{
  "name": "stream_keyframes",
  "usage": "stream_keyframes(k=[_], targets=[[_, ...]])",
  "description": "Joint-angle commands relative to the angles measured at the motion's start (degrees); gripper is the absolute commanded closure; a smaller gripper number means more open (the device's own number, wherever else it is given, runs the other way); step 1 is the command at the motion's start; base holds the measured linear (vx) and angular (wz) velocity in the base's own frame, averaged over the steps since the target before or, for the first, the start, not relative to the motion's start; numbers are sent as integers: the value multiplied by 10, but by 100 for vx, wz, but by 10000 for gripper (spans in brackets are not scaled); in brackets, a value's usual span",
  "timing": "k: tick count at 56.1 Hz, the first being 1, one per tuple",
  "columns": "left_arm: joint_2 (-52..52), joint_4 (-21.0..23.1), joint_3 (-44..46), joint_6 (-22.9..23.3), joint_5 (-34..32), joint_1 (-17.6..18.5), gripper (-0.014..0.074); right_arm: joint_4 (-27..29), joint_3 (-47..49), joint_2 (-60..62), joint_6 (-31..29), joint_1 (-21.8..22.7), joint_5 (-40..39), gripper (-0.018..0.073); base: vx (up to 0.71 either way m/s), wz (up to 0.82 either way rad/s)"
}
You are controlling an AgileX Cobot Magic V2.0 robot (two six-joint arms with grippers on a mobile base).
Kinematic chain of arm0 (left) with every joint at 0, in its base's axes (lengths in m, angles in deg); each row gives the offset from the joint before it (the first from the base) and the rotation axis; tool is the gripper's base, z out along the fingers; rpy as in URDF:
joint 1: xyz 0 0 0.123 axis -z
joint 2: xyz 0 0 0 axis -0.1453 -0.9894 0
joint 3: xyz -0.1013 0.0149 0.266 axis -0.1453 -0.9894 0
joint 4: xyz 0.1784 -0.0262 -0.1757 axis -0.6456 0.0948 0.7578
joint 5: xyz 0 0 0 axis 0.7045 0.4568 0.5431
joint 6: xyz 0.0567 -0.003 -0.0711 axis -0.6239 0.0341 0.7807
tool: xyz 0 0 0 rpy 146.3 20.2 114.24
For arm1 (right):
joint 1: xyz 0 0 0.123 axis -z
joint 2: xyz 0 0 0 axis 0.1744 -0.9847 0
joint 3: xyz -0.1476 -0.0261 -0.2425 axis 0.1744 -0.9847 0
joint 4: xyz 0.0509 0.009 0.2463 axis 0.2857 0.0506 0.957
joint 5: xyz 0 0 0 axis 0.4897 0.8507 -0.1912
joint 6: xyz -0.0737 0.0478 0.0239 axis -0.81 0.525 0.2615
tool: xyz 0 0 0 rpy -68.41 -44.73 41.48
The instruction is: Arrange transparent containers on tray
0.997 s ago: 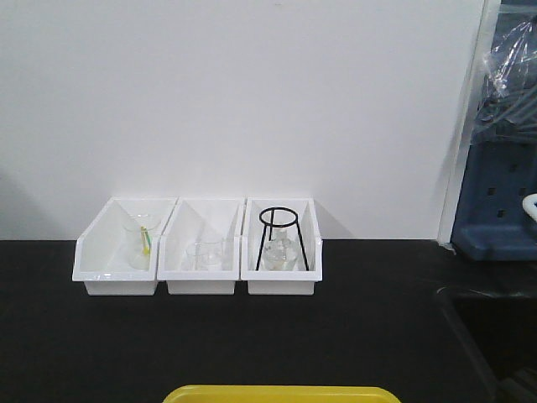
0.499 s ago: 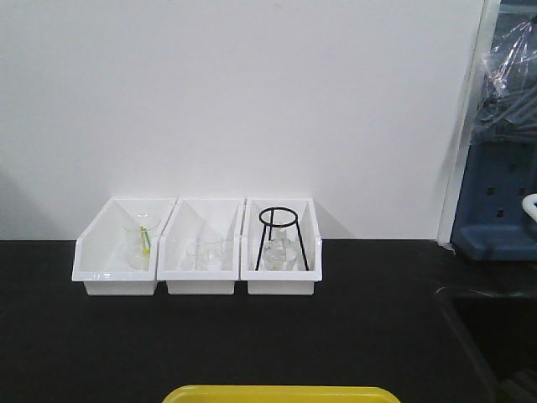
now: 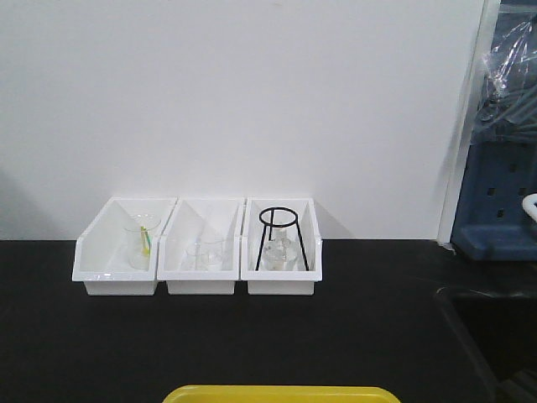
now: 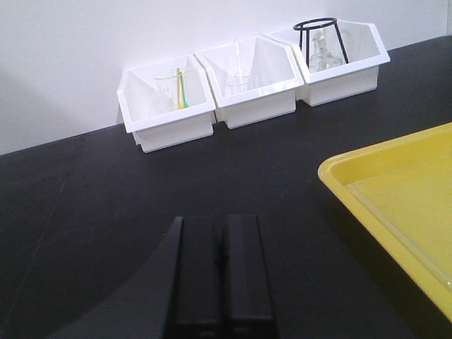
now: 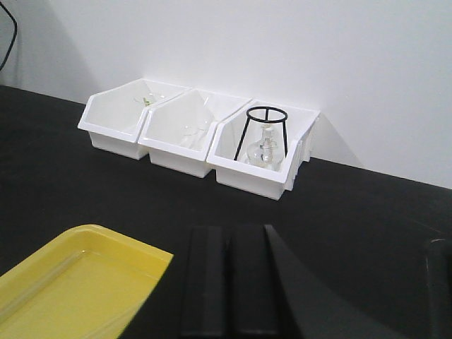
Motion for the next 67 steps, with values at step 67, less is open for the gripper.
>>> stream_keyframes(k=[67], targets=[[13, -3, -20, 12, -45, 1, 597, -16, -165, 179, 12, 221, -51, 572, 0, 0]])
